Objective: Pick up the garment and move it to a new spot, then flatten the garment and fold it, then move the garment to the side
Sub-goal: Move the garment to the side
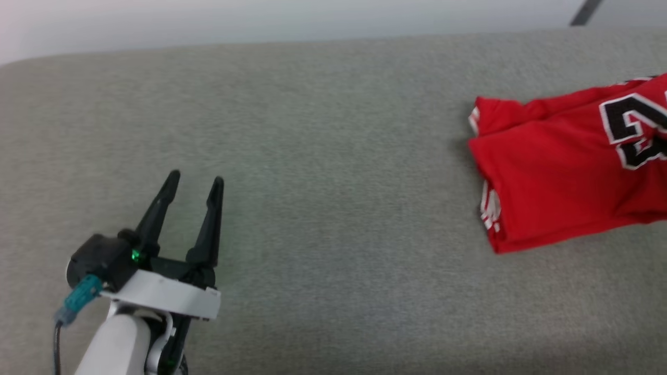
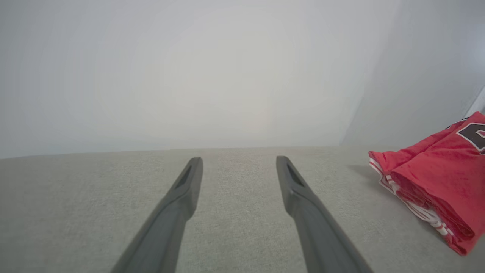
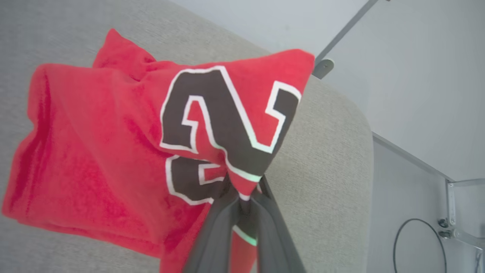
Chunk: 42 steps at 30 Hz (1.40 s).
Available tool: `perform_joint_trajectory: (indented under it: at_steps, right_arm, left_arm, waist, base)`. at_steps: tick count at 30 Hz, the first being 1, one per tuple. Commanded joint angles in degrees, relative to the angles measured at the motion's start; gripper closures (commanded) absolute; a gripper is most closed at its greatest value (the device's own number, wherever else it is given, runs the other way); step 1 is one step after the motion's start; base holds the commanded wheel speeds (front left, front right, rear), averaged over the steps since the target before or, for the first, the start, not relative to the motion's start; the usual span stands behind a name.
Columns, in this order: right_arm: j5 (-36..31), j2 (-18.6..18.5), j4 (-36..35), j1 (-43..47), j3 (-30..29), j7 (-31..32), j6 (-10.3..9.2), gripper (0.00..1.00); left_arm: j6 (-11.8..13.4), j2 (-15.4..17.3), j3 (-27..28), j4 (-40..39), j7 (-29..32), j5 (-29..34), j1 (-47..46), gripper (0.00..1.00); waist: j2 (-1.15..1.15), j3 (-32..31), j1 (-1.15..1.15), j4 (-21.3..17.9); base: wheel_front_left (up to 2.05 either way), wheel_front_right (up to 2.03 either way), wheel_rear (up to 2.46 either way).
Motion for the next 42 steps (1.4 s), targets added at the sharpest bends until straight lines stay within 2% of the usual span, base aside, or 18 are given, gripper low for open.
perform_joint_trajectory:
  at_steps: [1, 10, 20, 29, 42]
  right_arm:
    - [0.36, -1.19, 1.06, -1.93, 0.85, -1.5, -0.05, 1.0]
    - [-0.48, -5.46, 7.98, -8.76, 5.89, -8.57, -0.05, 1.0]
    - [-3.19, -7.41, 16.51, -15.38, 10.79, -15.47, -0.05, 1.0]
    - [-7.03, -6.67, 24.94, -20.87, 14.25, -20.39, -0.06, 1.0]
    - [-11.57, -1.9, 38.64, -24.25, 12.99, -28.04, -0.06, 1.0]
  left_arm:
    - [-0.2, 0.39, -0.39, -0.08, 0.03, 0.18, -1.31, 0.0]
    - [-0.2, 1.84, -2.44, 0.01, 0.03, 0.3, -5.1, 0.0]
    - [-0.2, 3.35, -4.38, -0.02, 0.03, 0.41, -8.42, 0.0]
    - [-0.2, 4.89, -5.94, 0.06, 0.03, 0.35, -11.31, 0.0]
    - [-0.21, 6.03, -8.67, 0.64, 0.03, -0.47, -14.8, 0.0]
  waist:
    - [0.0, 2.79, 0.0, -2.98]
    - [0.0, 6.61, 0.0, -5.72]
    - [0.0, 10.33, 0.0, -7.43]
    - [0.0, 13.97, 0.0, -9.2]
    - [0.0, 16.62, 0.0, -8.38]
  base:
    - [0.0, 0.0, 0.0]
    - [0.0, 0.0, 0.0]
    - [0.0, 0.0, 0.0]
    - [0.0, 0.0, 0.0]
    - [0.0, 0.0, 0.0]
